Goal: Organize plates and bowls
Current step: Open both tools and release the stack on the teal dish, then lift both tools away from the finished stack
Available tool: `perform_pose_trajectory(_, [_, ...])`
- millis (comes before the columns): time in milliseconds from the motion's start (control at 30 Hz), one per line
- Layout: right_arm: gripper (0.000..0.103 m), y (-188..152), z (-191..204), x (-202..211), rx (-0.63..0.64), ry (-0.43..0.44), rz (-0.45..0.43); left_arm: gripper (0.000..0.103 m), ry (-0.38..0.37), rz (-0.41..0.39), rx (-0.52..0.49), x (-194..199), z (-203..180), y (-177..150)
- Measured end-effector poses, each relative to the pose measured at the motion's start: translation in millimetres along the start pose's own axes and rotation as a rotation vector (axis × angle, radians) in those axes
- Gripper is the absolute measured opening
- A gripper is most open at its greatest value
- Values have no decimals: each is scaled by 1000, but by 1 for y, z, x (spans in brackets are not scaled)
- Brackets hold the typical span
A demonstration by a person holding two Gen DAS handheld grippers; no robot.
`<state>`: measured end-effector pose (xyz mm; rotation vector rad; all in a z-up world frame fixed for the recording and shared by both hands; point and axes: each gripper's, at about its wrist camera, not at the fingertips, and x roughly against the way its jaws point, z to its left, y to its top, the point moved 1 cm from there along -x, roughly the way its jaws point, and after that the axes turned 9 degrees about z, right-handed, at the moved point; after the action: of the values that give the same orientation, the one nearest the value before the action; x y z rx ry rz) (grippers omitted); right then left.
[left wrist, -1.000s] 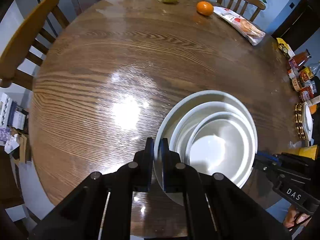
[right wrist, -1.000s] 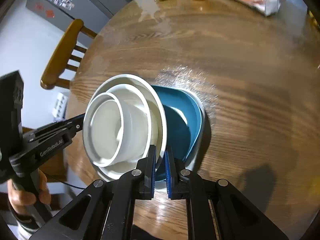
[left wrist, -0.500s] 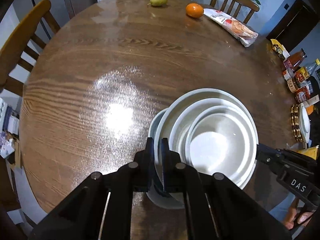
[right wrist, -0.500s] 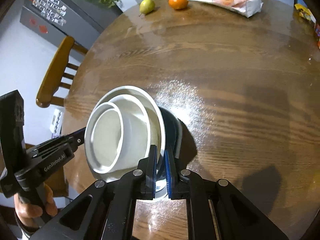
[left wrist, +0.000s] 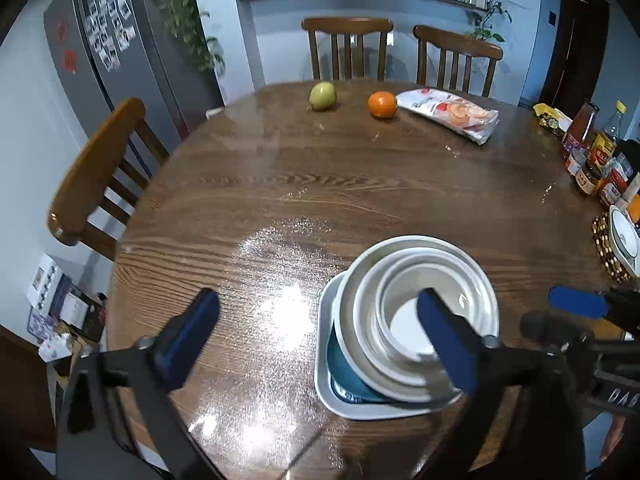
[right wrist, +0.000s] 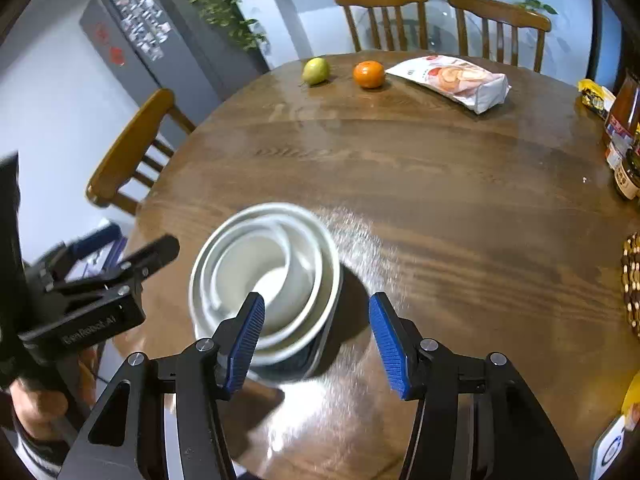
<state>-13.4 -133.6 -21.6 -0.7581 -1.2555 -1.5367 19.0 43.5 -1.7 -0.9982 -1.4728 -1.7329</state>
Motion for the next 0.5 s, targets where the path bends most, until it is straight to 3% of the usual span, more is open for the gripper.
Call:
perform_pose_trajectory(133, [57,-19,-1,1,27,-16,8,102,11,-11,11,10,-4,-10])
perform_pose_trajectory(500, [57,-38,1,3,54,13,23,102,8,58,37,19,-18,-32])
